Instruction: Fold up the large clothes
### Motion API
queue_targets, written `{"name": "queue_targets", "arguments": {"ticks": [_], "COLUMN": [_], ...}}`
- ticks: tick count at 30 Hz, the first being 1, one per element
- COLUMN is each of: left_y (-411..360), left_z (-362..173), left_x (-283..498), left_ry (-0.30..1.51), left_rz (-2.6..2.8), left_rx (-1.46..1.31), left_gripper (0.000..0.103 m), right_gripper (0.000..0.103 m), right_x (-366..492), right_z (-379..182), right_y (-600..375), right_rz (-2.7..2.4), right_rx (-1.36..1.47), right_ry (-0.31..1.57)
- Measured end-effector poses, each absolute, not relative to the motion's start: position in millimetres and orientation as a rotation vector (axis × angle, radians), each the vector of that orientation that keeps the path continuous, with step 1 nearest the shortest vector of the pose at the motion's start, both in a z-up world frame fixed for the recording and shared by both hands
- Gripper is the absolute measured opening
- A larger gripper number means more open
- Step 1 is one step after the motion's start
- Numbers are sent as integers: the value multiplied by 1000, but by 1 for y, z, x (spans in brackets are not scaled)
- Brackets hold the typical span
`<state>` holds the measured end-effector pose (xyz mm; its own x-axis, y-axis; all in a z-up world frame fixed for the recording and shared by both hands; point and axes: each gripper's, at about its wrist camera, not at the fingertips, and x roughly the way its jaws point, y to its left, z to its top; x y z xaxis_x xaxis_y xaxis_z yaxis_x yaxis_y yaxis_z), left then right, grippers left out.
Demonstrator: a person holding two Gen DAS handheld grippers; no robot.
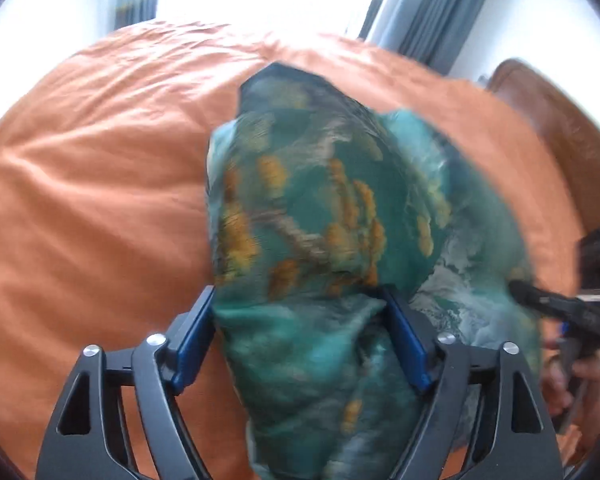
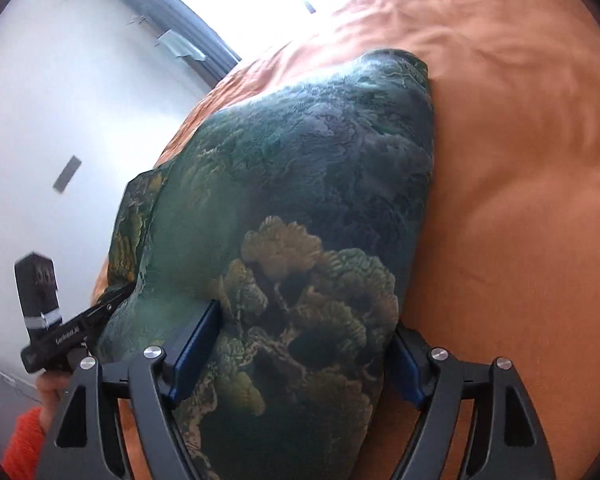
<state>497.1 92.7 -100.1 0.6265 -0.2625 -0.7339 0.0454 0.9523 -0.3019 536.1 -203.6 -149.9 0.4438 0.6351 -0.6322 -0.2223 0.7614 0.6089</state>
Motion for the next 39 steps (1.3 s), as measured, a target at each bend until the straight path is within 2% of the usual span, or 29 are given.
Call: {"name": "queue_targets", "arguments": {"ticks": [3,5,8,10,11,13,18,22,28,39], "left_y": [84,73,56,40,37,42,47,36,44,26], "left_z": [-61,-39,-14,-1,6,14,7,-5,-6,8], "left_x": [450,413,368,345,340,325,277,263,247,221], "left_ry": [724,630,507,471,465,468,403,503,653,666], "left_rz": [-159,-137,-27,53,80,135,313,232,148,117], "left_rx": [-190,-89,57,116,118,92,122,167,-7,15], "left_gripper": [87,101,102,103,103,103,103,103,103,103], "right_gripper": [81,82,83,90,99,103,103,103,103,103], "right_x": [501,472,407,363,349,320,292,268,228,199], "right_z": [-133,-111,-70,-50,-42,-30,-30,-26,-15,3], "right_y": [-224,-226,-214,-208,-208,-213,-229,-211,-204,-190], "right_rz": [558,514,403,292,247,170,135,42,35,78], "right_rx": [497,379,140,18,-8,-17,47,-36,-51,-44], "right_ry": [854,785,629,515,476,426,477,484,518,567]}}
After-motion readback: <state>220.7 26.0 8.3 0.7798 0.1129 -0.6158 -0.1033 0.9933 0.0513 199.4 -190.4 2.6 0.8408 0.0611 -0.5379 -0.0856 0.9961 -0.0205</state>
